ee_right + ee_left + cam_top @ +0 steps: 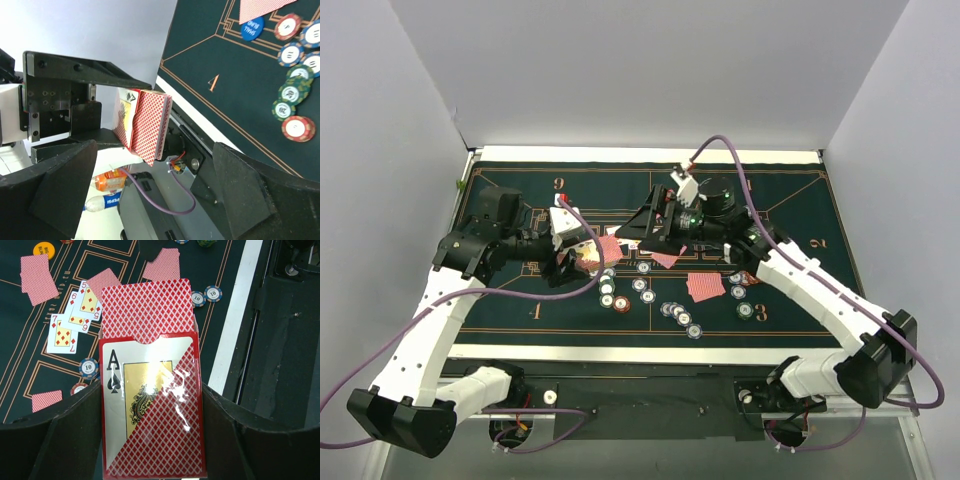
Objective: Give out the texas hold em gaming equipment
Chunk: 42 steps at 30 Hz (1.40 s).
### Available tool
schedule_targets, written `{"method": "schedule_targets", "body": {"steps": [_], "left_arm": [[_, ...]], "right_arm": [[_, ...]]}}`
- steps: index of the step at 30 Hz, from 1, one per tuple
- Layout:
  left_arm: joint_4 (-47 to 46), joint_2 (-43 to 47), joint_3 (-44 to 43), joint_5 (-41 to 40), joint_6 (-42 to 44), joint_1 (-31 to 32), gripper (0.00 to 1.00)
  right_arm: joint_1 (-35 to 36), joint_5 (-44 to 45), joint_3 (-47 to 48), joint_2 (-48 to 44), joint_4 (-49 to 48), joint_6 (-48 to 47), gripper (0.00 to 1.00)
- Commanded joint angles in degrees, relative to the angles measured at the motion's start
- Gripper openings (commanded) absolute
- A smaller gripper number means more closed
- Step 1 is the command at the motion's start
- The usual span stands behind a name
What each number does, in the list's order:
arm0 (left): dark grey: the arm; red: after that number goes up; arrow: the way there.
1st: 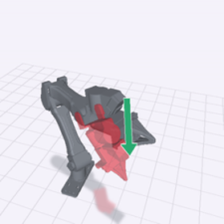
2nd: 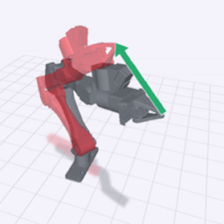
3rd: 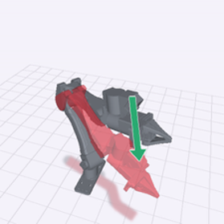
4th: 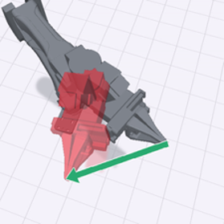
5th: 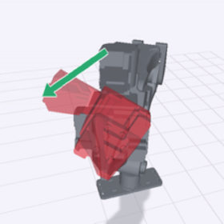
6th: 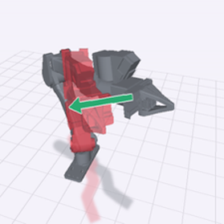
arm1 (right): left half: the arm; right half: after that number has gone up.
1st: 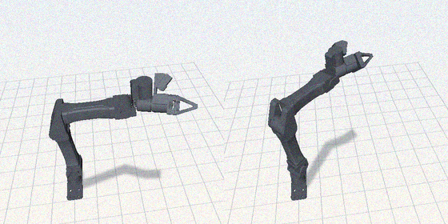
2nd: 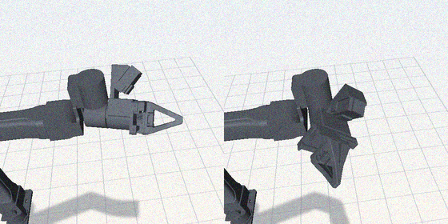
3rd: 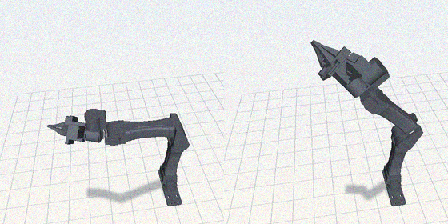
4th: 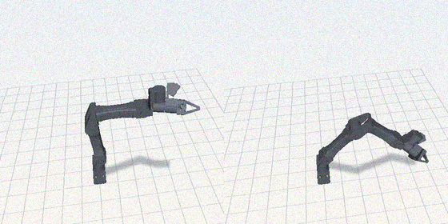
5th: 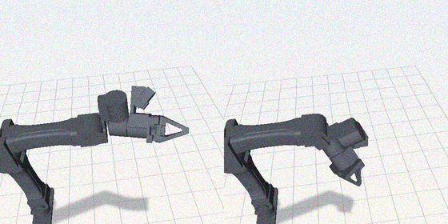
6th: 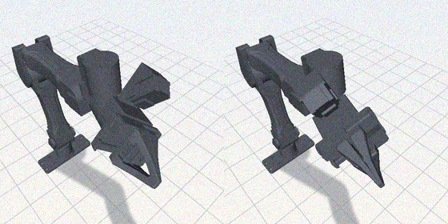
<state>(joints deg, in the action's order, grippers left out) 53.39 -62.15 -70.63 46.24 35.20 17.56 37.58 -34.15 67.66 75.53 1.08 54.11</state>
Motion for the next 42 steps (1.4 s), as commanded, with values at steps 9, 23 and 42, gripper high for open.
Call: {"method": "schedule_targets", "body": {"steps": [9, 23, 42], "left_arm": [[-1.8, 0.4, -3.8, 2.2, 0.6, 0.3, 0.39], [-2.2, 0.7, -3.9, 2.6, 0.4, 0.3, 0.39], [-2.3, 0.9, -3.6, 2.6, 0.6, 0.4, 0.39]], "right_arm": [[6.5, 0.9, -0.1, 4.5, -6.6, 4.4, 0.70], [4.7, -0.6, -4.1, 3.8, -11.3, 10.0, 0.31], [3.0, 0.6, -2.4, 0.4, -7.1, 7.2, 0.53]]}}
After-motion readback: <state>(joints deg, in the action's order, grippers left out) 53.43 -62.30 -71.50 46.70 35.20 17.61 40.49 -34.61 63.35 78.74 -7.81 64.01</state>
